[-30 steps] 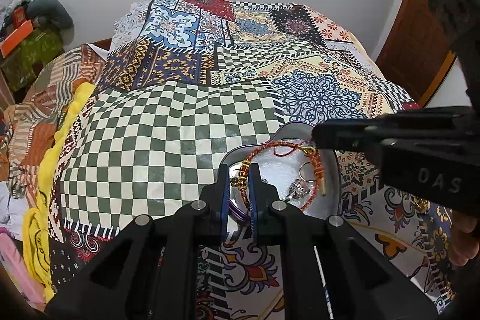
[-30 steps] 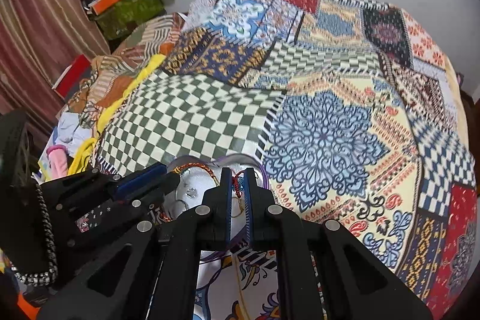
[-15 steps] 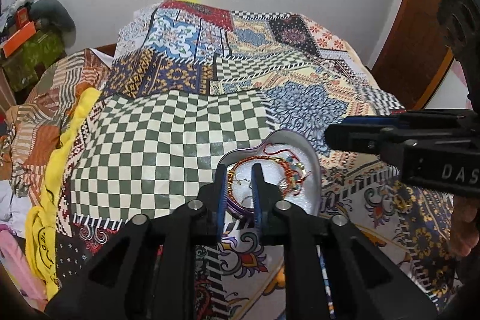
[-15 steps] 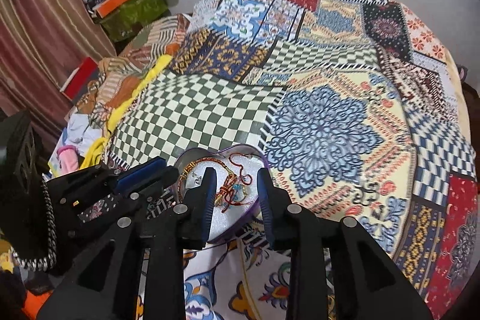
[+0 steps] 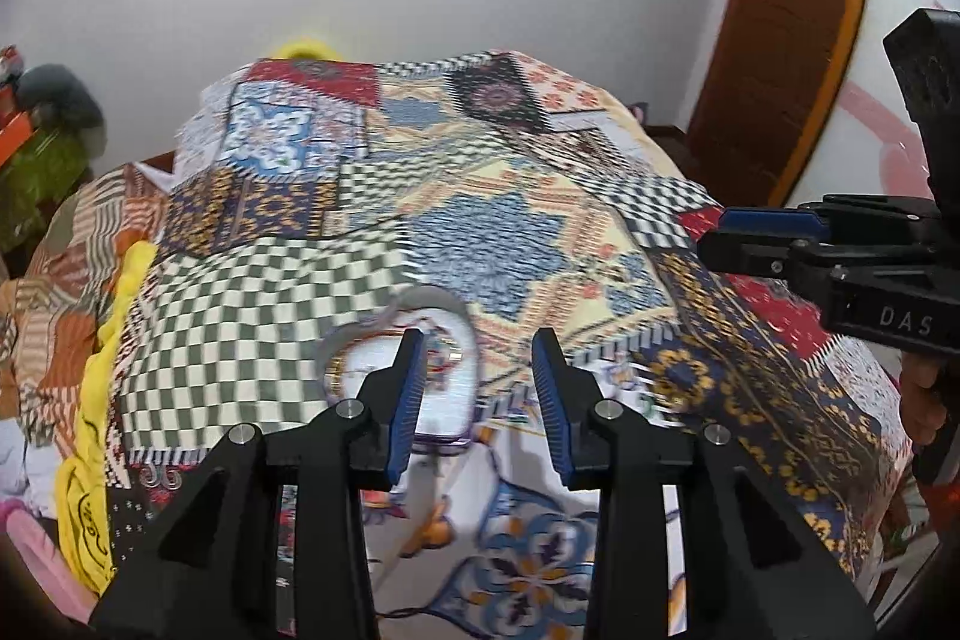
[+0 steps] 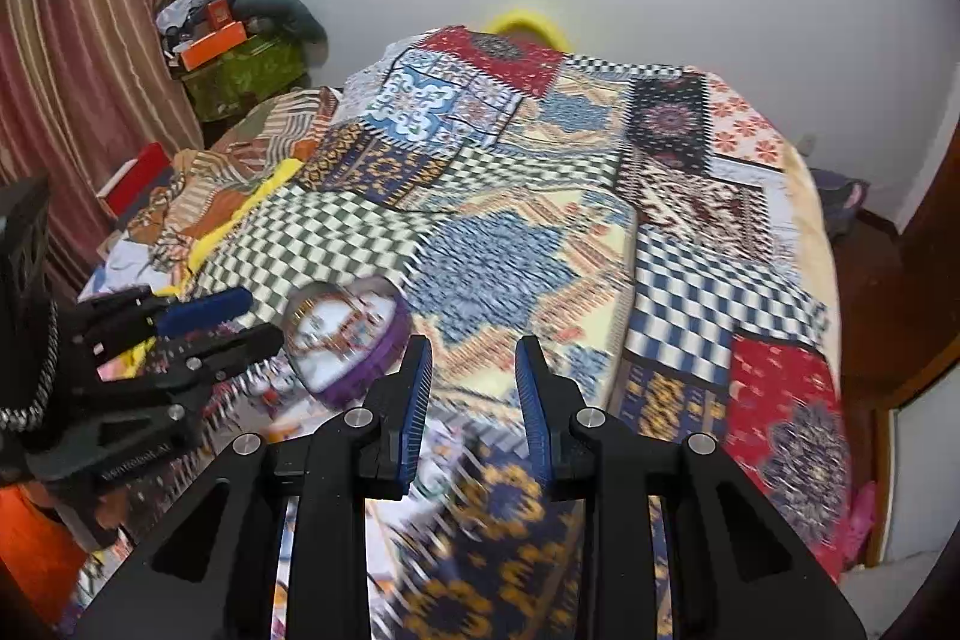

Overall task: Organize jewelry
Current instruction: 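Open the left gripper and withdraw it from the heart tin, then grasp a small silver ring from the quilt with the right gripper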

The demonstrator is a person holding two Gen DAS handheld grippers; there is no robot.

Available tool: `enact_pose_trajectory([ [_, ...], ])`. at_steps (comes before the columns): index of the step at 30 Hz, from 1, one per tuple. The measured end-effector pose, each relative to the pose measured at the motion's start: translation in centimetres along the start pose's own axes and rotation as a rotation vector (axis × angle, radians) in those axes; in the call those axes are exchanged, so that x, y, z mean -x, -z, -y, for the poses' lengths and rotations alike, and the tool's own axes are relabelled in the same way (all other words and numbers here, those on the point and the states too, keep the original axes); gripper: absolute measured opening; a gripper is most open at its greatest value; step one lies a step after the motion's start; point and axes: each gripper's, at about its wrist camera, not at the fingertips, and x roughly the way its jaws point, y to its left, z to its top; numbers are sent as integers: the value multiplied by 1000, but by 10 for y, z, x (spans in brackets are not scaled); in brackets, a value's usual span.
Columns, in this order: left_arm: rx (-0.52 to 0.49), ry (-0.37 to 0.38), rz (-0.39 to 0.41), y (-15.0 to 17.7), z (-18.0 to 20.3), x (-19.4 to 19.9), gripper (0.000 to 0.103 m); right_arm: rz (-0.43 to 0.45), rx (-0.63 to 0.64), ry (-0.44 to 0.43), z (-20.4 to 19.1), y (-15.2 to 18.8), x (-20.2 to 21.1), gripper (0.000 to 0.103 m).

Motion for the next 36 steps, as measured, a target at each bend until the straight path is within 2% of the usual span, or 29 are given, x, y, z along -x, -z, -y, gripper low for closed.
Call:
enact_pose_trajectory([
  [8,-38,48,-56,12,30,-16,35,-60,47,36,7,36,-6,26],
  [16,-32,64,-131,36,33,-28,35,-166,76,-24,-2,68,-32,26],
  [22,-27,72,-138,42,32,-30,35,-145,125,-2,-10,71,-37,26],
  [24,-27,79,-137,43,32,-30,35,-136,134,-6,-11,74,-38,21],
  [25,-29,81,-136,42,33,-30,35,-137,136,-6,-11,74,-38,12],
  [26,-32,85,-135,42,35,-30,35,-139,137,-7,-12,75,-39,10],
  [36,-66,166,-152,34,60,-36,35,-97,88,12,2,75,-22,10],
])
